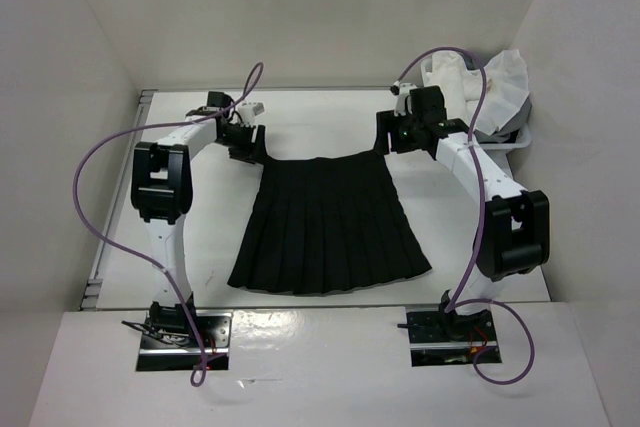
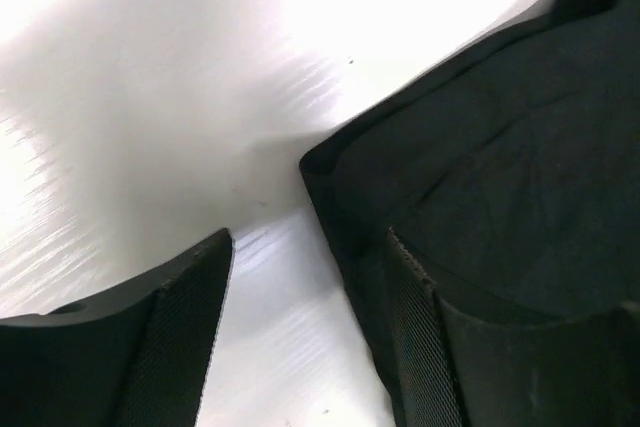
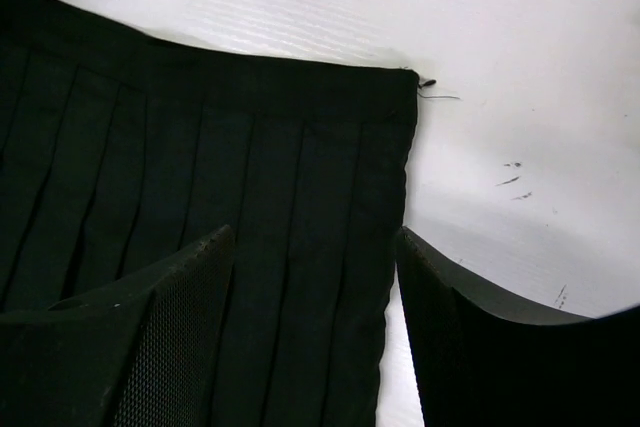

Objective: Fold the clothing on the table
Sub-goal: Flatten the skirt out, then fold the skirt

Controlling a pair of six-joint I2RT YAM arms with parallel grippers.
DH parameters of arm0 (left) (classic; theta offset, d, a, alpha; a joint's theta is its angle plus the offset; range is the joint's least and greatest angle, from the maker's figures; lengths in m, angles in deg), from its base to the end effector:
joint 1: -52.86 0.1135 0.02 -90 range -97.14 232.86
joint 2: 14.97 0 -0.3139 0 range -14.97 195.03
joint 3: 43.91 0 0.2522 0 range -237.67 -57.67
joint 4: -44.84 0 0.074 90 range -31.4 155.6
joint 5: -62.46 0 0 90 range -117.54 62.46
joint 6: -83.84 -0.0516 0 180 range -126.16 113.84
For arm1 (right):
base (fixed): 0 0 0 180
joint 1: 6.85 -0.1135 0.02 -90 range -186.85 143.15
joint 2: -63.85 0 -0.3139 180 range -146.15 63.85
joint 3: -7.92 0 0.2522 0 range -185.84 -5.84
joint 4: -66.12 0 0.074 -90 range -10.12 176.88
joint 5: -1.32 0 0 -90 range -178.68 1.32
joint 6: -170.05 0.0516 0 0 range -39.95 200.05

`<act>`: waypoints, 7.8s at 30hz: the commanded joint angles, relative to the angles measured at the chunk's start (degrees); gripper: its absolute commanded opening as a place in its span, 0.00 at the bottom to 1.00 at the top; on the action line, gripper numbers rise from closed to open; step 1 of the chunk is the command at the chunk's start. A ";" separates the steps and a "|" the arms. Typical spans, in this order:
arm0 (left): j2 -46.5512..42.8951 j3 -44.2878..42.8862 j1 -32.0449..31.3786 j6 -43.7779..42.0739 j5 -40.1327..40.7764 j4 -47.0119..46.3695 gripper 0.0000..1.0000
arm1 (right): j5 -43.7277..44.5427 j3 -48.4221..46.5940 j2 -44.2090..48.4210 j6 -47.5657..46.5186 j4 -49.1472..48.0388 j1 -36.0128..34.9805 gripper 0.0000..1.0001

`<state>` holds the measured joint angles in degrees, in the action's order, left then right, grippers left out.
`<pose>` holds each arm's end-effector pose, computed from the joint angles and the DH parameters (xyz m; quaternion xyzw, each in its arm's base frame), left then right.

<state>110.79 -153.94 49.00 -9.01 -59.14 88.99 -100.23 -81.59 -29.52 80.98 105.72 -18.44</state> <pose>0.5024 -0.0610 0.1978 0.1250 0.9234 -0.2651 0.2477 0.3707 0.0866 0.3242 -0.1245 0.9063 0.1347 0.3806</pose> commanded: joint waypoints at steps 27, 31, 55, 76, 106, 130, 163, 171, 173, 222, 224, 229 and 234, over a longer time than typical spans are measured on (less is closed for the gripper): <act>-27.47 3.36 -3.17 3.20 23.48 -9.89 1.00 | -3.48 1.39 1.95 -2.60 -1.41 -0.18 0.81; -37.66 6.79 -2.56 7.85 22.82 -14.21 1.00 | -4.01 1.39 1.96 -2.60 -1.41 -0.18 0.83; -26.81 18.41 -2.11 4.70 11.20 -19.17 1.00 | -7.35 1.39 1.96 -4.18 -0.88 -0.18 0.86; -4.30 5.48 -2.73 -0.58 2.68 -9.03 0.81 | -9.10 1.39 1.43 -5.32 0.26 -0.18 0.86; 0.63 2.05 -2.73 -1.63 -2.68 -9.12 0.33 | -9.10 1.39 1.43 -5.85 0.26 -0.18 0.86; -3.40 6.01 -3.79 -6.20 -2.68 -8.51 0.05 | -21.05 -9.94 -19.58 -23.69 2.10 3.06 0.75; -3.94 6.01 -6.51 -7.87 -0.05 -7.98 0.05 | -27.64 -15.31 -29.60 -24.75 2.63 11.33 0.73; -3.94 6.01 -6.51 -7.87 -0.05 -7.98 0.05 | -29.49 -15.31 -30.12 -23.61 2.11 11.33 0.71; -3.94 6.01 -6.51 -7.87 -0.05 -7.98 0.05 | -30.19 -15.31 -30.12 -23.60 2.10 11.33 0.70; -5.70 1.62 -4.32 -8.40 -0.05 -6.32 0.05 | -29.14 -18.02 -28.46 -21.41 0.96 11.33 0.00; -6.22 0.12 -3.70 -8.40 -0.05 -5.53 0.05 | -28.62 -19.17 -27.93 -20.79 1.57 11.33 0.00; -6.75 -3.49 -3.17 -8.40 -0.05 -4.20 0.03 | -28.61 -22.69 -26.79 -19.48 2.10 11.33 0.00; -7.80 -7.61 -2.65 -8.92 0.48 -3.68 0.03 | -26.69 -23.75 -24.85 -17.81 0.01 11.33 0.00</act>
<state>106.39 -158.38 45.29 -15.33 -58.90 84.67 -128.80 -102.39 -59.11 61.83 108.78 -7.19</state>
